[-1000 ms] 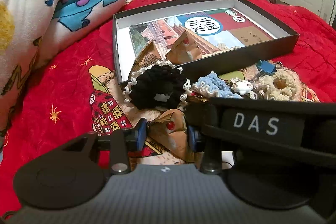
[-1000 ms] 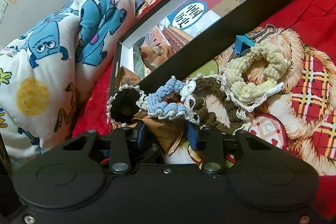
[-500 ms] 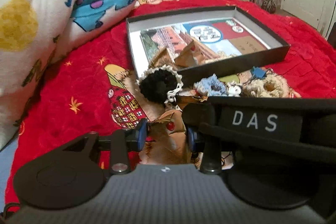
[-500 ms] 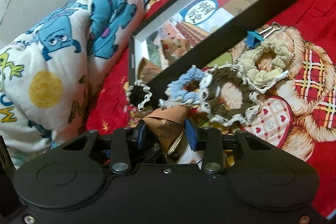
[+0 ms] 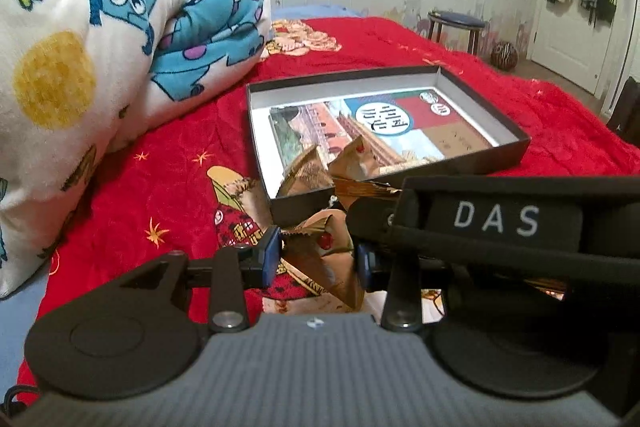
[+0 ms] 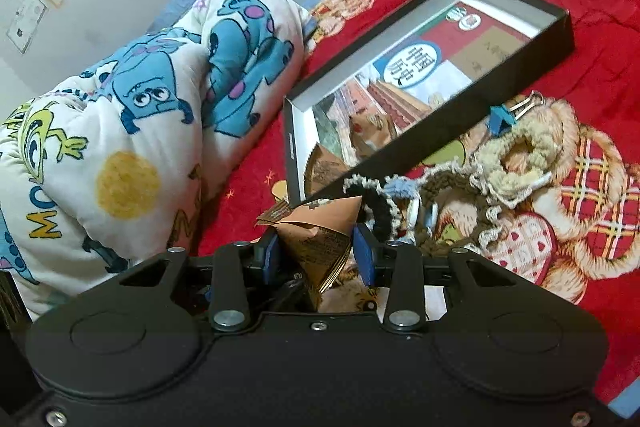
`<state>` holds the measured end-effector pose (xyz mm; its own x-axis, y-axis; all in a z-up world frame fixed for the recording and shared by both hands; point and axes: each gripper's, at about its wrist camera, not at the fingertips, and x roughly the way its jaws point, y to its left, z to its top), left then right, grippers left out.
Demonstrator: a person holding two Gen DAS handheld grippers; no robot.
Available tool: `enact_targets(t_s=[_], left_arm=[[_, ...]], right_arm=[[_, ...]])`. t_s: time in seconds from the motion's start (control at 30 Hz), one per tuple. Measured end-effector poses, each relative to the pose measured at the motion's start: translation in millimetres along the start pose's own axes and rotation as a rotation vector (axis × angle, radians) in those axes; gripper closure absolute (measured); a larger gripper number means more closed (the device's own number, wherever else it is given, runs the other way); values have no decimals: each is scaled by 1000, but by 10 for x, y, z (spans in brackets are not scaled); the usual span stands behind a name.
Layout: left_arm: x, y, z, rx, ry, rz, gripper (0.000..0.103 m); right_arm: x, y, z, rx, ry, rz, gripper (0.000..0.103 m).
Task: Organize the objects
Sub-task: 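Lift the left tool's triangle into the box while the right tool carries its own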
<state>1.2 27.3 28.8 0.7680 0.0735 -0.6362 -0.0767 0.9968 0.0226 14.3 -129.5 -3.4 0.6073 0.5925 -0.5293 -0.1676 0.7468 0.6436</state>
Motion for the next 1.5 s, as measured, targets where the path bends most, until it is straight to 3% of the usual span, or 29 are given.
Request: enact_targets(t_s=[0.17,0.43,0.57,0.7,0.93,1.0,1.17,1.27,1.5], left_arm=[[-44,14,33,-19,-38,-20,60],[-79,-7,224,-69,-150,-126,61],[54,-25,284,-84,-153,-111,61],[154,8,317,-118,-163,-118,61],[184,-28,398,-83,-320,-139,61],[334,-64,548,-81,-343,-188,61],[698,-213,825,-105,-351,-195,61],[798,-228,737,-150,-319,-231,61],[950,-376,592,-104,-249,-231,61]], right_arm=[[-43,42,29,-21,-23,4,65],[-236,62,316,-51,-117,10,67],[-262,-107,519,-4,-119,-4,69],[-345,-211,754,-54,-161,-43,69],[-196,-364,1234,-193,-184,-66,69],[-82,-451,1364,-225,-173,-59,69],[49,-724,1508,-221,-157,-6,69],[121,-828,1495,-227,-129,6,69],[241,-1092,1497,-132,-90,31,69]])
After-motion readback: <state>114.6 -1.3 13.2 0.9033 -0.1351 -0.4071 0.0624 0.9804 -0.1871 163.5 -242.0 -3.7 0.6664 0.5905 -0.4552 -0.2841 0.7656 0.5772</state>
